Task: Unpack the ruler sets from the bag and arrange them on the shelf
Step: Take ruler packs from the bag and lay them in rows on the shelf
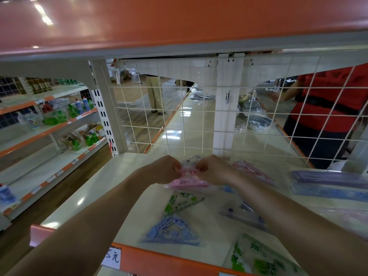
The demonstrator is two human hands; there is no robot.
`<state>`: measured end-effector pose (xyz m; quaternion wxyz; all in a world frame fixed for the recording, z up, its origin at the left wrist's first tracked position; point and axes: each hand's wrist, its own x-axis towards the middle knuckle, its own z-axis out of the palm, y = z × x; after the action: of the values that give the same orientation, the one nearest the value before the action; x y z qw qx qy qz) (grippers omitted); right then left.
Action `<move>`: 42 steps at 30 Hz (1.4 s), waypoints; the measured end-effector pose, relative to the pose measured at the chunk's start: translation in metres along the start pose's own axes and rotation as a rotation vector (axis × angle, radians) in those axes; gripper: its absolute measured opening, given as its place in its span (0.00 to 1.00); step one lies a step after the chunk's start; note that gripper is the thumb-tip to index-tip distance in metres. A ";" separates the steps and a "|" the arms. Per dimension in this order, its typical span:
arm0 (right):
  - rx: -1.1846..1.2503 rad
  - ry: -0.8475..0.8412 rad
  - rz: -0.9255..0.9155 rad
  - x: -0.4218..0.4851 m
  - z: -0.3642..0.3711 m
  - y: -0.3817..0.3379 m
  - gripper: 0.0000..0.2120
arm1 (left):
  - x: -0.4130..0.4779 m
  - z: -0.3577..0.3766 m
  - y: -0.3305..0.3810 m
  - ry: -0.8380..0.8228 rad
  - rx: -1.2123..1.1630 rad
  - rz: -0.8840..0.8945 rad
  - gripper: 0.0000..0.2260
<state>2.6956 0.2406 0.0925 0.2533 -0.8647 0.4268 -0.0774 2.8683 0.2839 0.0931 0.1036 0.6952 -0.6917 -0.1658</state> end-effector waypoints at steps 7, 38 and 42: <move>-0.183 -0.198 0.090 0.004 -0.007 -0.002 0.28 | -0.004 -0.006 -0.004 -0.057 0.033 -0.034 0.14; -0.240 -0.409 0.224 0.042 0.001 -0.015 0.26 | 0.002 -0.001 0.011 -0.210 0.128 -0.123 0.20; -0.219 -0.425 0.211 0.041 0.000 -0.016 0.27 | 0.001 0.000 0.010 -0.199 0.132 -0.127 0.19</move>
<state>2.7324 0.2167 0.0974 0.2488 -0.8344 0.4579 0.1795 2.8589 0.2823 0.0968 -0.0219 0.7231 -0.6624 -0.1943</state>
